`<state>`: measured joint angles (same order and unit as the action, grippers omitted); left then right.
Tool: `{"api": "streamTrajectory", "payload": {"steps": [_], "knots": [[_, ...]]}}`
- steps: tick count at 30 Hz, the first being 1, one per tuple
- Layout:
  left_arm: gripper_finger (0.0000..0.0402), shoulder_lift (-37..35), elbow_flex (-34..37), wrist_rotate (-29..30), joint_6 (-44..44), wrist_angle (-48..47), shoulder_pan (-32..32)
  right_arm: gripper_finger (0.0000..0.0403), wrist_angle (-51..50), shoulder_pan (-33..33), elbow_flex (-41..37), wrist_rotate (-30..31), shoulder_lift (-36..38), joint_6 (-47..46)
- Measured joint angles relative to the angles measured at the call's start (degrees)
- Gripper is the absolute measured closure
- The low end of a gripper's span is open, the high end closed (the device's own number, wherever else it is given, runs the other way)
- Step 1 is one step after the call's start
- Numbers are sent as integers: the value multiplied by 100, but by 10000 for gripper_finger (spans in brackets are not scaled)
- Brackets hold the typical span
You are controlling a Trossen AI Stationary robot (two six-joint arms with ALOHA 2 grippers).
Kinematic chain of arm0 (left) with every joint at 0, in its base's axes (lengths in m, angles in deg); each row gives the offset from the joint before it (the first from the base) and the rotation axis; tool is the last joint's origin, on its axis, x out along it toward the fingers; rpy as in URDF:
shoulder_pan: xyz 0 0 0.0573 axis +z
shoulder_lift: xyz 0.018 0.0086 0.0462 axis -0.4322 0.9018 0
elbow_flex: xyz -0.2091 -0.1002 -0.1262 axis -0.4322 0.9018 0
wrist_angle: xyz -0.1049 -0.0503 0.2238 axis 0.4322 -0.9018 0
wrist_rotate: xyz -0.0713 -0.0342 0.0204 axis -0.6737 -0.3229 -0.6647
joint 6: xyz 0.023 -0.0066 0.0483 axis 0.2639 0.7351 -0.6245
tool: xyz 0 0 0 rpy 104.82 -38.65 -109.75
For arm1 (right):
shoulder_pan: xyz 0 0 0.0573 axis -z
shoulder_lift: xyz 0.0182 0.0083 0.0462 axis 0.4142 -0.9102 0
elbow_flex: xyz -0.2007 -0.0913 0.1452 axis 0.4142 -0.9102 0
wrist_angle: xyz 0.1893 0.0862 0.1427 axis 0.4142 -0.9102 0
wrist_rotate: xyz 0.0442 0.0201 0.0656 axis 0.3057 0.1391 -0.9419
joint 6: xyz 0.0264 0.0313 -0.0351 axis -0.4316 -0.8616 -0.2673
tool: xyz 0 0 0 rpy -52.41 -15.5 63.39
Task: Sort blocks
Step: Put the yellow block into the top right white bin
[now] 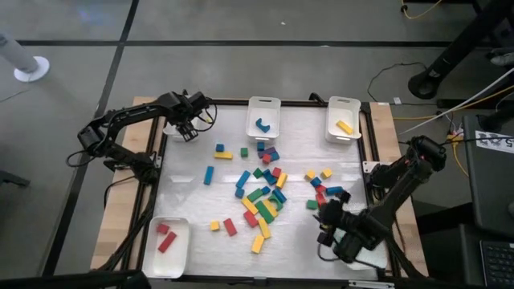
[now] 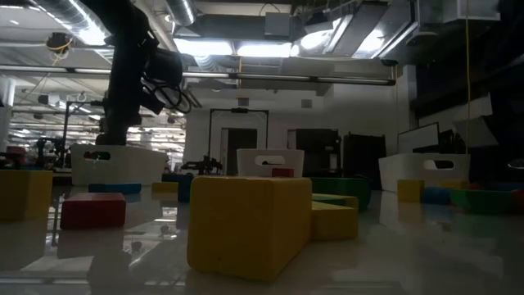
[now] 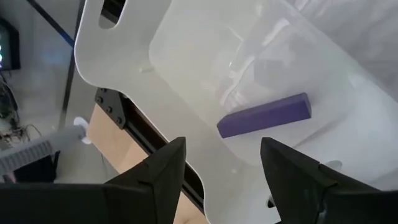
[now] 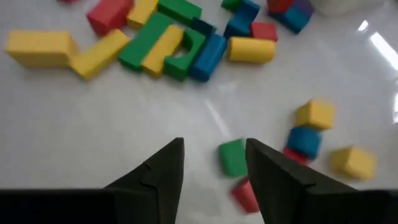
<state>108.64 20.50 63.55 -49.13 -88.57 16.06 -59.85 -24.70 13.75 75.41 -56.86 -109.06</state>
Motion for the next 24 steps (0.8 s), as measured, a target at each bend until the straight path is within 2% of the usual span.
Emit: {"api": "streamTrajectory", "payload": {"steps": [3, 6, 12, 17, 24], "knots": [[204, 0, 0, -2, 166, -13, 0, 230, -4, 505, 0, -202, 0, 1069], [205, 0, 0, -58, 241, -32, 0, 230, -78, 1086, 0, -693, 0, 1789], [207, 0, 0, -136, 244, -27, -2, 230, -278, 2368, 0, -1266, 0, 1892], [208, 0, 0, -136, 283, -24, -2, 230, -323, 3409, 0, -1921, 0, 2402], [208, 0, 0, -136, 467, -23, -2, 230, -323, 4439, 0, -2576, 0, 2763]]}}
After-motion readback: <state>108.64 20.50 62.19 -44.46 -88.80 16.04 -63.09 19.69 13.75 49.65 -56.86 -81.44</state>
